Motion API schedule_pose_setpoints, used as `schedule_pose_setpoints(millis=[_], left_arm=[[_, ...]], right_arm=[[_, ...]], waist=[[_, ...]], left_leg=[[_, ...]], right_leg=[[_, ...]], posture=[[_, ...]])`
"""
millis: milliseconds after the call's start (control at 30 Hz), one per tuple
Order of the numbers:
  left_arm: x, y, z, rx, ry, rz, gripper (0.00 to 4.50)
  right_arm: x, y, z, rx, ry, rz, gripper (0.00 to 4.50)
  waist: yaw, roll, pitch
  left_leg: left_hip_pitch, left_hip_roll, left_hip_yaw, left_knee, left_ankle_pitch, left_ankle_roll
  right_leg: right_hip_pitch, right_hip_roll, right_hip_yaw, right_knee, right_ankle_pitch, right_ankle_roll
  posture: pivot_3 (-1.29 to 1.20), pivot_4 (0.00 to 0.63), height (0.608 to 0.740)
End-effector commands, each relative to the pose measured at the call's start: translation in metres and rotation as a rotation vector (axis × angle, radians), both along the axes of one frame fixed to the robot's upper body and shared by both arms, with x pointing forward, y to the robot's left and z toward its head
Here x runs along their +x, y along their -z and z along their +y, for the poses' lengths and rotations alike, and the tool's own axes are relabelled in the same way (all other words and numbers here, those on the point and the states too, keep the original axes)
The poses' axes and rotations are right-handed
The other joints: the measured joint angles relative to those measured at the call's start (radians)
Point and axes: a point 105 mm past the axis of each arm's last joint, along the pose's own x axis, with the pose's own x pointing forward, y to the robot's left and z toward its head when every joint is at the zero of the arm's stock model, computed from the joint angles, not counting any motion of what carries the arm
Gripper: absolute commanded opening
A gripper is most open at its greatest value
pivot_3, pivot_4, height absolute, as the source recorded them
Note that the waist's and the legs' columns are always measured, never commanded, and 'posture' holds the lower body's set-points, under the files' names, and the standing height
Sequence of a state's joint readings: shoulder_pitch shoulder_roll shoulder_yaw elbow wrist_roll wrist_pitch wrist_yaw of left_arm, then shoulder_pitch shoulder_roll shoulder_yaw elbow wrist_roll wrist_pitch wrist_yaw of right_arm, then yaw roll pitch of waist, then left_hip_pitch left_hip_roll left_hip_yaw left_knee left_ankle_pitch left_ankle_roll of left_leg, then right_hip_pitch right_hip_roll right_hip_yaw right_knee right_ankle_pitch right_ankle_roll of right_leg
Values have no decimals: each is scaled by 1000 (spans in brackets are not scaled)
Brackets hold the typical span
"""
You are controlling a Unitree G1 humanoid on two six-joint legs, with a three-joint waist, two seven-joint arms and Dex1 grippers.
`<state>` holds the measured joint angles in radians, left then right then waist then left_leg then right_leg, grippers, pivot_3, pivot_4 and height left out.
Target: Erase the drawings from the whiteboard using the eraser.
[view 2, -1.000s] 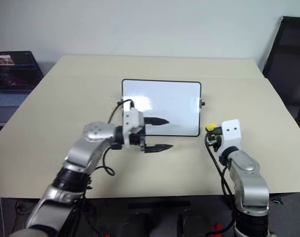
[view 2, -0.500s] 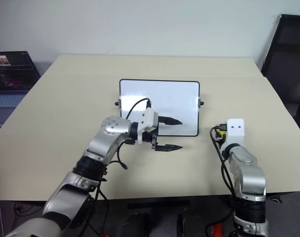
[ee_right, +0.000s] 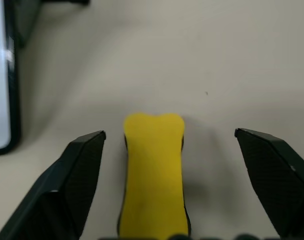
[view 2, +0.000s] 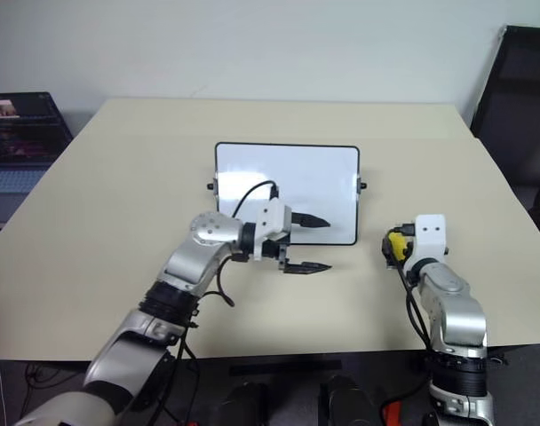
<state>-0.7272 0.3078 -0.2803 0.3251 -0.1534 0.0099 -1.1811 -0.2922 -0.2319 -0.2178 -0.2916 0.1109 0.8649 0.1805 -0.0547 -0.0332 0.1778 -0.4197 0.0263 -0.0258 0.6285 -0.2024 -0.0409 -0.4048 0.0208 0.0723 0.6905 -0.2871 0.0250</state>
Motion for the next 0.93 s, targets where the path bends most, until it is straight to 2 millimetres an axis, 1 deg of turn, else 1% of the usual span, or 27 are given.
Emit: schedule_pose_setpoints(millis=[33, 100, 167, 233, 267, 300, 367, 433, 467, 500, 567, 633, 700, 767, 833, 933], left_arm=[[11, -17, 14, -77, -119, -53, 4500], [15, -17, 31, -125, -231, -30, 4500], [12, -15, 46, -177, -344, -14, 4500], [8, -14, 65, -239, -493, -9, 4500], [5, -14, 80, -271, -587, -21, 4500], [2, -13, 88, -297, -664, -30, 4500], [-9, -9, 116, -373, -874, -35, 4500], [-22, 0, 142, -402, -1059, -54, 4500], [-30, 8, 154, -386, -1150, -83, 4500], [-37, 15, 159, -365, -1220, -106, 4500], [-50, 30, 172, -319, -1347, -138, 4500], [-59, 45, 189, -289, -1465, -130, 4500], [-65, 56, 195, -260, -1508, -118, 4500], [-68, 60, 199, -248, -1524, -112, 4500], [-68, 59, 201, -248, -1538, -120, 4500], [-62, 56, 204, -258, -1550, -124, 4500]], right_arm=[[-13, -50, 13, -8, -110, -196, 4481], [-25, -55, 21, -60, -170, -228, 4481], [-35, -54, 25, -65, -189, -251, 4481], [-46, -52, 32, -58, -229, -298, 4481], [-50, -50, 35, -62, -226, -323, 4481], [-53, -47, 33, -57, -212, -340, 4481], [-60, -37, 29, -61, -174, -376, 4481], [-68, -24, 29, -73, -175, -392, 4481], [-73, -18, 29, -69, -178, -399, 4481], [-77, -11, 23, -81, -180, -398, 4481], [-88, 0, 20, -99, -222, -391, 4481], [-95, 4, 16, -76, -218, -376, 4481], [-99, 6, 13, -73, -213, -368, 4481], [-102, 8, 11, -79, -209, -357, 4481], [-103, 8, 8, -74, -200, -352, 4481], [-97, 7, 3, -64, -175, -343, 4481]], waist=[[0, 0, 0], [-2, 0, 0], [-3, 0, 0], [-2, 0, 0], [-1, 0, 0], [-1, 0, 0], [1, 0, 0], [3, 0, 0], [4, 0, -1], [5, 0, -1], [7, 1, -1], [13, 0, -1], [19, 0, -1], [22, 0, -1], [24, 0, -1], [24, 0, -1]], left_leg=[[0, 0, 0, 0, 0, 0], [0, 0, 0, 0, 0, 0], [0, 2, -1, -1, 0, 0], [0, 3, -1, -1, 0, 0], [0, 2, -1, -1, 0, 0], [0, 2, -1, -1, 0, 0], [0, 2, -1, -1, 0, 0], [0, 3, -1, 0, 0, 0], [1, 2, -1, 0, 0, 0], [1, 3, -1, 0, 0, 0], [4, 3, -1, -1, 0, 0], [7, 3, -3, 0, 0, 0], [12, 3, -4, 0, 0, 0], [12, 4, -3, 0, 0, 0], [13, 4, -3, 0, 0, 0], [12, 4, -1, 0, 0, 0]], right_leg=[[0, 0, 0, 0, 0, 0], [0, 0, 0, 0, 0, 0], [0, 0, 0, 0, 0, 0], [0, 0, 0, 0, 0, 0], [0, -2, 0, 0, 0, 0], [0, -4, 0, 0, 0, 0], [0, -6, 0, -1, 0, 0], [1, -7, 0, -3, 0, 0], [2, -7, 0, -3, 0, 0], [2, -7, 0, -3, 0, 1], [7, -7, 0, -6, 0, 1], [12, -7, 0, -9, 0, 1], [17, -7, 0, -10, -3, -5], [17, -7, 0, -10, -3, -6], [17, -8, 0, -10, -4, -6], [17, -8, 1, -10, -4, -6]], posture=[[0, 150, 740], [0, 150, 740], [0, 150, 740], [0, 150, 740], [0, 150, 740], [0, 150, 740], [0, 150, 740], [0, 150, 740], [0, 150, 740], [0, 150, 740], [0, 150, 740], [0, 150, 740], [0, 150, 740], [0, 150, 740], [0, 150, 740], [0, 150, 740]])
